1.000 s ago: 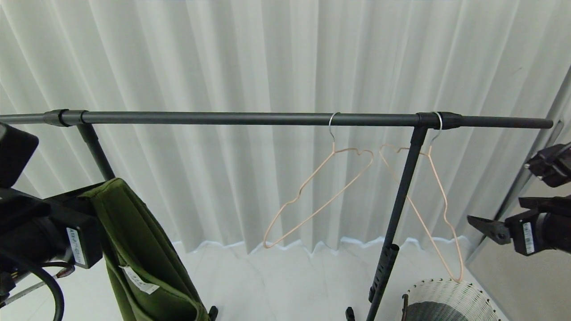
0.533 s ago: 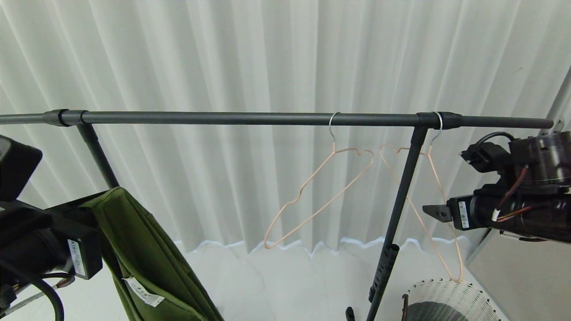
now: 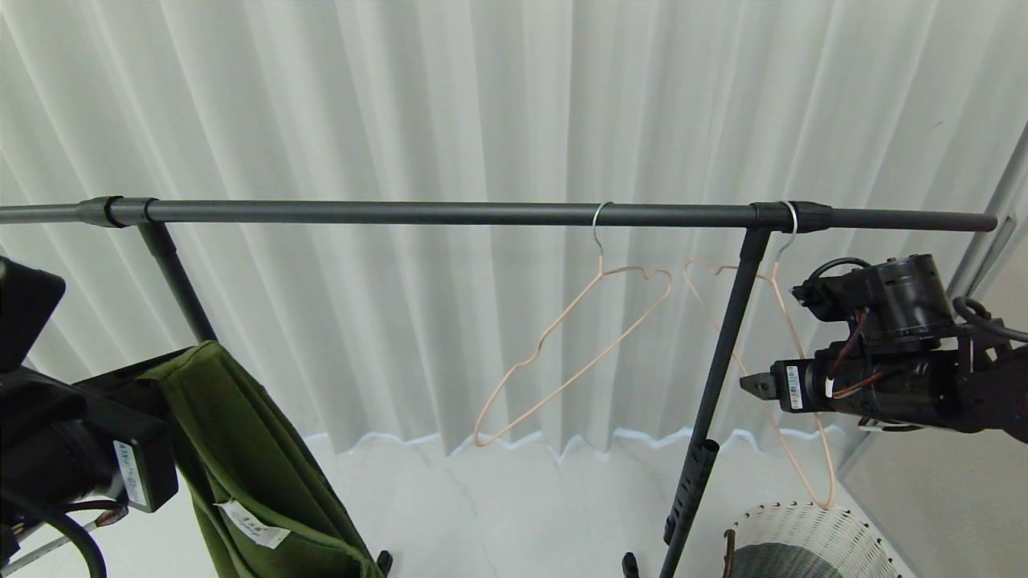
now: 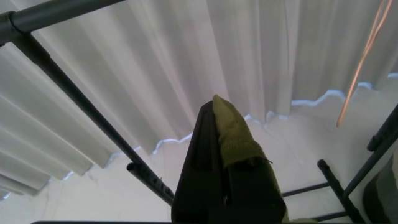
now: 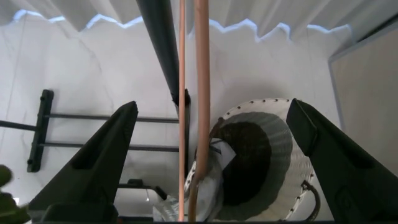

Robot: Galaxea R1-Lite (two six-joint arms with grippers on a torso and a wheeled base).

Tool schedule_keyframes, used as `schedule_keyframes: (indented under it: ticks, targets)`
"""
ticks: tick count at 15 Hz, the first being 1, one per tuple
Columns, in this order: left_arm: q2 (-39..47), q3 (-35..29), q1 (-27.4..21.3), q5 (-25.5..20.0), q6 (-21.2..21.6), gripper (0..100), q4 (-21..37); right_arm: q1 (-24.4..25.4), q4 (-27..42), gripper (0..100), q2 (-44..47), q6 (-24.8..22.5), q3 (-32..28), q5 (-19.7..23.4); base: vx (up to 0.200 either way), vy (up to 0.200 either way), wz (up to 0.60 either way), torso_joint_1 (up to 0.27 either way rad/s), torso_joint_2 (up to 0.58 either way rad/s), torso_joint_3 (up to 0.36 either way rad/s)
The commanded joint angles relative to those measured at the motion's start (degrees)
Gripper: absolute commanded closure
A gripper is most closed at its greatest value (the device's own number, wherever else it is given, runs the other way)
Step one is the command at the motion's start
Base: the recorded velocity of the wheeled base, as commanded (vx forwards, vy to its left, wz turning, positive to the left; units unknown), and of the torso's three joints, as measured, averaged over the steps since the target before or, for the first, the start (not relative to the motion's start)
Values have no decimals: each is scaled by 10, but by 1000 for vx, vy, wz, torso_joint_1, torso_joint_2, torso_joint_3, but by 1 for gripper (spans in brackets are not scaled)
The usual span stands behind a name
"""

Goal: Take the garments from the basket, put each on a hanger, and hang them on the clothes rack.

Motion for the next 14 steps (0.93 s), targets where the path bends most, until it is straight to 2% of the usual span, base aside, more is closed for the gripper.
schedule_keyframes:
  ticks: [1, 2, 11, 14]
  targets:
    - [1, 0, 0, 0, 0, 100, -1, 1, 0, 0, 2, 2, -1, -1, 0, 0, 0, 0, 0, 0]
    - [0, 0, 0, 0, 0, 100, -1, 3, 0, 100, 2, 3, -1, -1, 0, 0, 0, 0, 0, 0]
    - [-4, 1, 0, 0, 1, 100, -1, 6, 0, 100, -32, 4, 2, -6, 0, 0, 0, 0, 0, 0]
    - [-4, -8, 2, 0, 2, 100, -1, 6, 1, 100, -69, 6, 6, -16, 0, 0, 0, 0, 0, 0]
